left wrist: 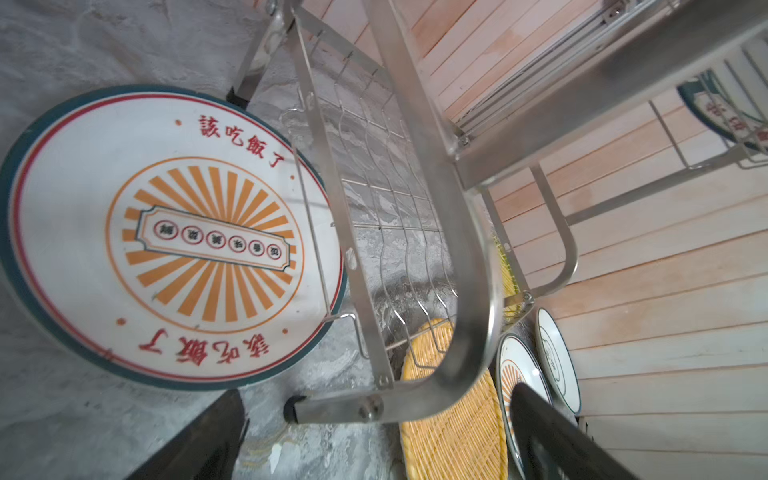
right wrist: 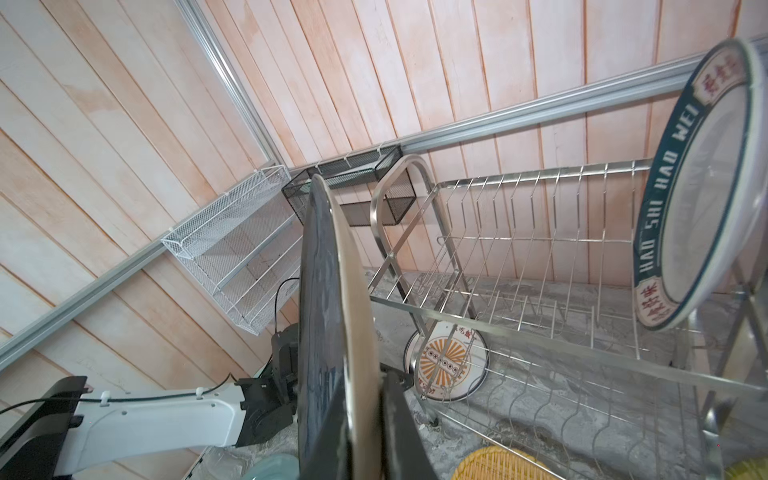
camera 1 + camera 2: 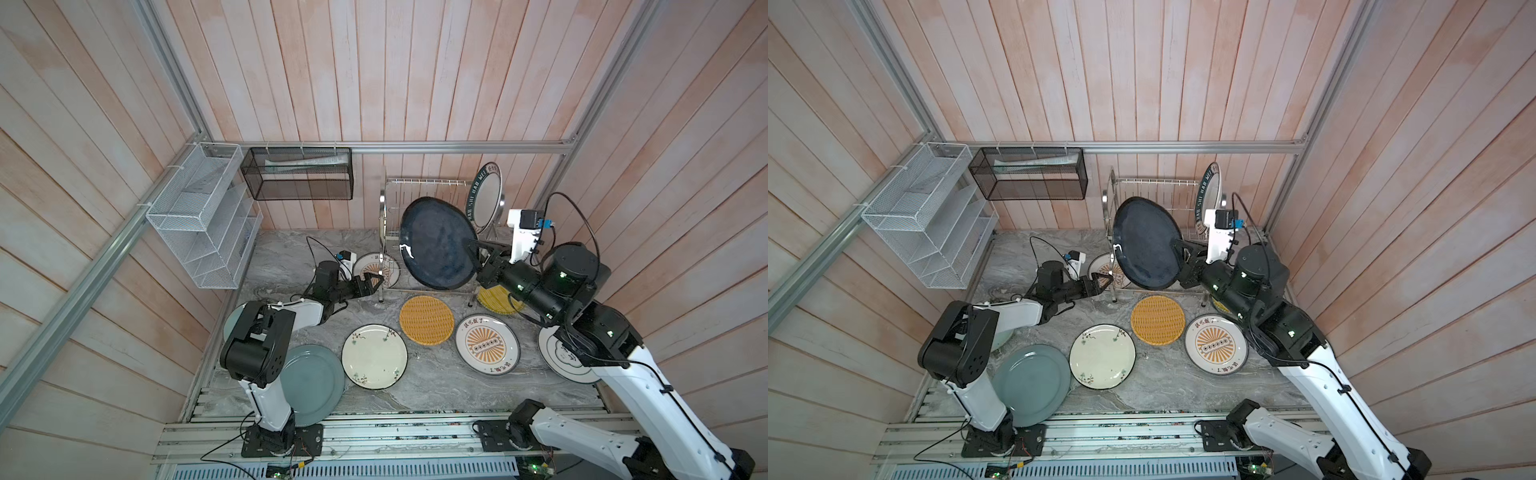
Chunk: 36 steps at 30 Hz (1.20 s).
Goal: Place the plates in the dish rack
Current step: 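Carry the black plate to the rack with the right gripper while the left arm withdraws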
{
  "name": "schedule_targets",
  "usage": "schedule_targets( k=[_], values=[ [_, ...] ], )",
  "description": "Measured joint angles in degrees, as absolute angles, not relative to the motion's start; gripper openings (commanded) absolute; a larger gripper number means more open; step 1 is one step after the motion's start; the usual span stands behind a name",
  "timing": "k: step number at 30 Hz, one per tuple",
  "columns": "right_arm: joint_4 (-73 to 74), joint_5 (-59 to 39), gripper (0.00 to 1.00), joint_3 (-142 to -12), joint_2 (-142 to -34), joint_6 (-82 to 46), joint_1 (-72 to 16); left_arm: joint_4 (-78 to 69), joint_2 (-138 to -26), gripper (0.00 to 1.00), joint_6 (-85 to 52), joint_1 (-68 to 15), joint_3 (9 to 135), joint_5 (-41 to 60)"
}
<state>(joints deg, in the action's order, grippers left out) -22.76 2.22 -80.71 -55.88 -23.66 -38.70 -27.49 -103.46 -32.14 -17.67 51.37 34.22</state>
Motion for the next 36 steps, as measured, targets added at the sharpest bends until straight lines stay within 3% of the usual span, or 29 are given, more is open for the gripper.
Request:
schedule_targets(
  k=[6,23,31,36],
  values=[
    [-24.95,6.9,0.0,-87.13,-58.87,-20.71,-38.61,-29.61,-104.05,1.0,-29.61,-19.05,52.73,37.67],
    [-28.73,13.08,0.0,-89.06,-62.26,-16.32,-37.65,-30.52,-104.14,1.0,-26.17,-24.27,53.12,40.47],
    [-29.41,15.22,0.0,-94.8,-67.4,-14.39,-34.92,-30.0,-100.88,1.0,-27.55,-25.63,51.0,37.56],
    [-30.37,18.96,0.0,-100.64,-71.88,-12.03,-33.61,-28.27,-93.97,1.0,-29.69,-21.71,47.11,33.26]
  ],
)
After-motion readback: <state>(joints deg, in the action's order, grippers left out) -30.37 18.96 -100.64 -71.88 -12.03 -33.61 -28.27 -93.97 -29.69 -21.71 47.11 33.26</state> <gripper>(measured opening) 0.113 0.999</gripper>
